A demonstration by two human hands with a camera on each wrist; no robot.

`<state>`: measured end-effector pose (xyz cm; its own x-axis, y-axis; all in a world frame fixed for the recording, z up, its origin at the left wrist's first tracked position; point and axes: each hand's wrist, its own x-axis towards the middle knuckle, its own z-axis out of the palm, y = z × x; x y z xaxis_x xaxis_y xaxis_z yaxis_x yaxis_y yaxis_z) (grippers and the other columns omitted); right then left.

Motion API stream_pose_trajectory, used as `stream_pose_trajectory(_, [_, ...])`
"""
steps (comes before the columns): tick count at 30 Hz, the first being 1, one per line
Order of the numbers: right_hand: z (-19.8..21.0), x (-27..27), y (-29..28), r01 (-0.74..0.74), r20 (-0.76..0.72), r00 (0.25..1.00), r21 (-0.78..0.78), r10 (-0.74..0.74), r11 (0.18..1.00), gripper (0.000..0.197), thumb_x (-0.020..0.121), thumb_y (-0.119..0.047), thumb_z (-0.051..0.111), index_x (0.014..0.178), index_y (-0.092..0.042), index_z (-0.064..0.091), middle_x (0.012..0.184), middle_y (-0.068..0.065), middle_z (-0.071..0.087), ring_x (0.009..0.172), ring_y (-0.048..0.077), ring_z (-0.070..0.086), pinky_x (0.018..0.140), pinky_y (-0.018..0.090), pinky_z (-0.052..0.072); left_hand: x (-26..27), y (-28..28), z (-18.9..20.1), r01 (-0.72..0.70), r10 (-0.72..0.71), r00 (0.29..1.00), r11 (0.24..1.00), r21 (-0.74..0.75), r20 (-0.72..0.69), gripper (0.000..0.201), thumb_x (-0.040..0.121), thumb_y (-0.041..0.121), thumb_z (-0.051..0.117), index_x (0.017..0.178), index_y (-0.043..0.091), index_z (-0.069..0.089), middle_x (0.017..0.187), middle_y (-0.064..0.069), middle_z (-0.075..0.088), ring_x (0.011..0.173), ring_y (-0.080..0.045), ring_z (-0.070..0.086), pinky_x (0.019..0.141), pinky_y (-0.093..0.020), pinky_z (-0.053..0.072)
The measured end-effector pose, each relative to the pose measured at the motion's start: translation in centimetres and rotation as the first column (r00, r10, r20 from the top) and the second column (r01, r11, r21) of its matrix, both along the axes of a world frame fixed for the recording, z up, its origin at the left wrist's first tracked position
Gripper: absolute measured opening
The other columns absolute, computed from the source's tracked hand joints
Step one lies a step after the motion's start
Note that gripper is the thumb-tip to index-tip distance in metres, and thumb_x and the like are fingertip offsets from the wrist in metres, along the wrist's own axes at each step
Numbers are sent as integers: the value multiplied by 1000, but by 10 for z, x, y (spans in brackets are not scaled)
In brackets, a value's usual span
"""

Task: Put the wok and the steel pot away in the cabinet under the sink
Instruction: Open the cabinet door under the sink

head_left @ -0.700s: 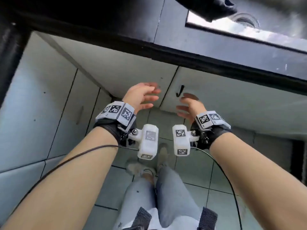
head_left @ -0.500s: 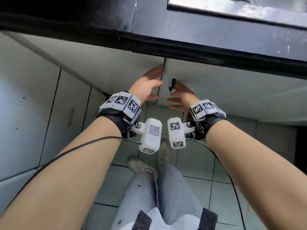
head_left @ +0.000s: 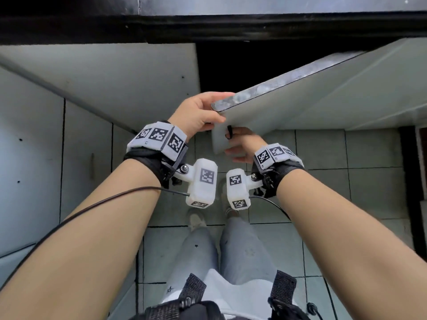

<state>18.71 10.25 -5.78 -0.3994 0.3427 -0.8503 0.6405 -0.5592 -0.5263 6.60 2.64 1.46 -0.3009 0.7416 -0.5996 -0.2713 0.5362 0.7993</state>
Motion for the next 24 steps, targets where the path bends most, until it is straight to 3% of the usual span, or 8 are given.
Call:
stream_pose_trajectory(2, [6,18,-11,209,-12,978,-62,-210,976,23,90,-22,49,113,-20,51,98,1,56,70,19,60,63,29,49,20,-13,3,22,-20,999,999,-43,37,45,73,11,56,110,38,61,114,-7,56,103,-15,53,84,-31,49])
stream_pose_trajectory(4, [15,35,-19,406,-54,908,-118,-414,906,30,91,-40,45,111,-18,49,94,0,57,75,20,59,60,30,48,39,-20,8,56,-49,996,994,-93,74,43,79,13,50,111,39,59,129,-1,57,121,-14,49,79,-29,48])
stream_pose_trajectory(7, [30,62,-23,512,-185,830,-122,-526,850,67,78,-64,46,126,-18,49,114,4,59,101,22,58,80,43,55,61,-25,18,107,-93,992,980,-170,91,46,86,8,42,120,35,58,127,5,57,122,-9,48,81,-30,48])
stream_pose_trajectory(9, [46,78,-21,478,-221,853,-38,-474,878,89,62,-69,59,136,-23,42,132,0,55,116,19,55,86,49,53,77,-27,24,165,-144,982,968,-188,121,34,88,18,44,115,31,59,126,4,58,118,-8,51,86,-31,49])
stream_pose_trajectory(11, [59,90,-17,432,-188,890,64,-415,899,98,56,-63,70,139,-24,36,139,-1,52,121,18,54,92,49,51,90,-30,28,211,-175,965,960,-185,194,23,89,35,42,101,23,58,110,-1,59,106,-8,54,81,-32,48])
stream_pose_trajectory(15, [72,125,-12,287,-116,957,237,-266,928,79,67,-38,74,136,-17,40,132,2,58,117,17,57,96,43,48,118,-26,24,234,-153,929,947,-218,336,48,92,49,25,94,23,65,95,4,67,105,-15,56,95,-41,43])
stream_pose_trajectory(20, [79,195,-6,264,-122,963,227,-241,937,63,74,-22,69,133,-27,47,114,3,64,99,15,64,78,40,59,178,-10,24,330,-219,890,914,-236,399,53,92,56,26,91,22,66,107,4,65,115,-19,54,97,-45,41])
stream_pose_trajectory(24, [94,259,15,277,-128,960,303,-249,912,42,81,-9,61,122,-20,61,93,5,67,76,11,64,79,34,57,250,17,28,422,-314,843,890,-174,436,58,93,57,19,117,21,58,125,3,56,119,-19,52,103,-43,37])
